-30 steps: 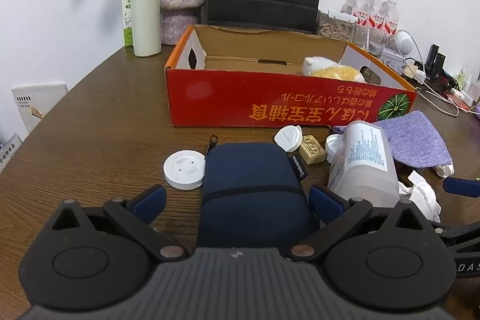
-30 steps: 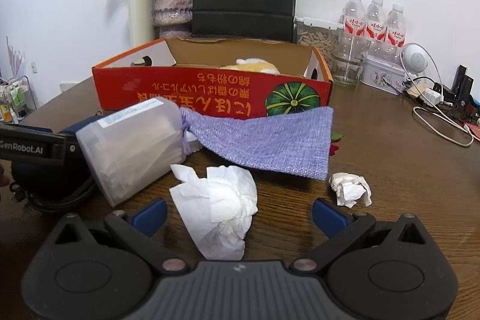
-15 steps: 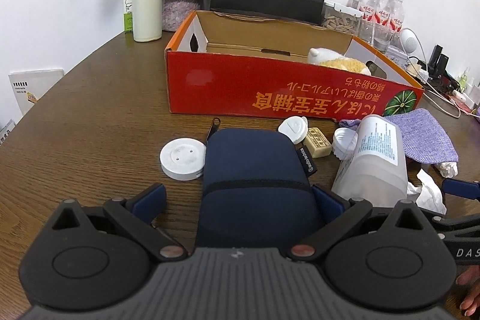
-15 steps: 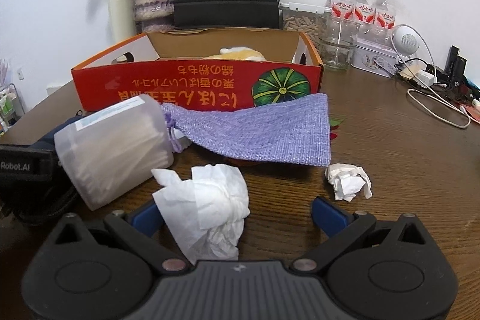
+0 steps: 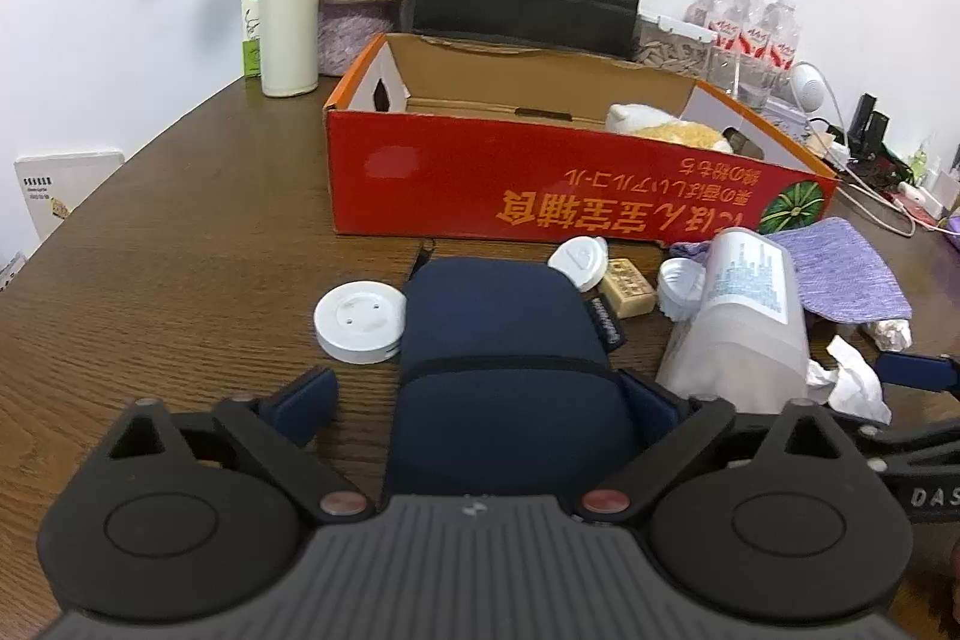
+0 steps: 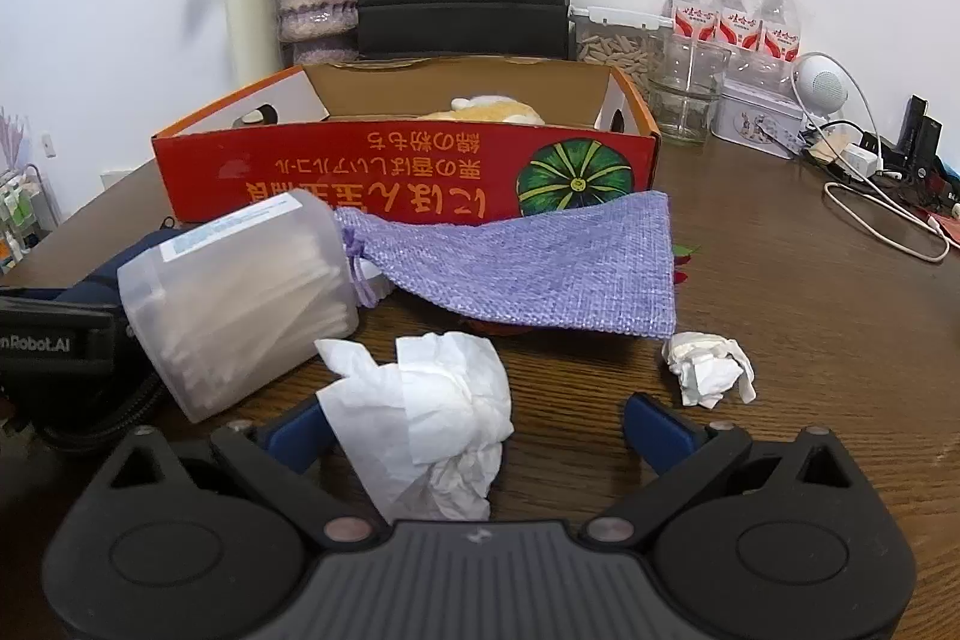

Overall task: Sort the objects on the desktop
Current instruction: 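Grasp the white crumpled tissue with right tool while left tool grasps the navy pouch, then lift tissue and navy pouch and carry both into the cardboard box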

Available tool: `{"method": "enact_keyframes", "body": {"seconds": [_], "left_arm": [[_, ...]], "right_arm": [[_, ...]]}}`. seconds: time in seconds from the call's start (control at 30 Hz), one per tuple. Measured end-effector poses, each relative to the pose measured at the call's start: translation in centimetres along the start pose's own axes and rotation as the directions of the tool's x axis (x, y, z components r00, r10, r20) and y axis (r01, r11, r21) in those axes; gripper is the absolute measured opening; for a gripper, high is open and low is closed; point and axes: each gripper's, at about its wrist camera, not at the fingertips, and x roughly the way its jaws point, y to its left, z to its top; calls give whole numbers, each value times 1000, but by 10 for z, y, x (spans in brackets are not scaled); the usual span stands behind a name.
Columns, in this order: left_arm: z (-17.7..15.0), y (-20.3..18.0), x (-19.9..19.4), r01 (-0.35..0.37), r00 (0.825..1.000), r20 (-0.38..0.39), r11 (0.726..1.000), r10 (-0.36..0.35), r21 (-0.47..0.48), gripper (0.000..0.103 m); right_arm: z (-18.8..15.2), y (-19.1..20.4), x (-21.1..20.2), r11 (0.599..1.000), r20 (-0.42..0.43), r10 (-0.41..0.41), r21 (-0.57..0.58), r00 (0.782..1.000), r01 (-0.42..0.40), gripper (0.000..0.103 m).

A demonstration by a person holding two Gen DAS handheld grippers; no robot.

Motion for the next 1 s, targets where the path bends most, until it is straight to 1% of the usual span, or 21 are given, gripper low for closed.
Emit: {"method": "enact_keyframes", "body": {"seconds": [0.03, 0.07, 0.1, 0.13, 0.2, 0.23, 0.27, 0.3, 0.33, 0.4, 0.53, 0.67, 0.83, 1.0], "left_arm": [[-1, -2, -1, 4, 1000, 5, 1000, -5, 6, 88], [-1, -4, -2, 5, 1000, 9, 1000, -5, 12, 85], [-2, -5, -3, 8, 1000, 13, 1000, -8, 19, 79], [-2, -7, -4, 12, 1000, 17, 1000, -12, 24, 73], [-3, -9, -6, 12, 1000, 26, 1000, -12, 25, 72], [-3, -9, -6, 12, 999, 29, 1000, -13, 26, 71], [-3, -8, -7, 14, 999, 32, 1000, -14, 22, 70], [-3, -7, -8, 16, 999, 36, 1000, -16, 16, 69], [-3, -7, -9, 17, 999, 42, 1000, -17, 13, 68], [-4, -7, -13, 20, 998, 57, 1000, -21, 12, 67], [-5, -8, -17, 31, 997, 71, 999, -32, 17, 66], [-5, -9, -22, 35, 995, 93, 999, -37, 21, 65], [-2, -8, -32, 33, 992, 125, 999, -35, 18, 65], [7, -7, -45, 40, 985, 166, 999, -43, 19, 65]], "right_arm": [[0, 0, -1, 1000, 9, 2, -1, 1000, -2, 91], [-1, 1, -3, 1000, 16, 3, -1, 1000, -3, 85], [-1, 2, -4, 1000, 22, 4, -3, 1000, -4, 79], [-1, 2, -5, 1000, 27, 9, -5, 1000, -9, 75], [-1, 3, -7, 1000, 37, 17, -9, 999, -17, 59], [-2, 3, -8, 1000, 42, 23, -8, 999, -23, 55], [-2, 3, -10, 1000, 47, 29, -7, 998, -29, 45], [-2, 2, -11, 999, 51, 34, -3, 998, -34, 38], [-2, 2, -11, 999, 54, 40, 3, 998, -40, 36], [-3, -1, -13, 998, 59, 55, 21, 997, -56, 28], [-5, -4, -17, 996, 76, 77, 41, 994, -80, 25], [-7, 0, -24, 997, 116, 70, 22, 991, -72, 25], [-7, 4, -31, 998, 147, 64, 8, 987, -66, 25], [-4, 5, -44, 997, 200, 71, -4, 977, -72, 25]]}}
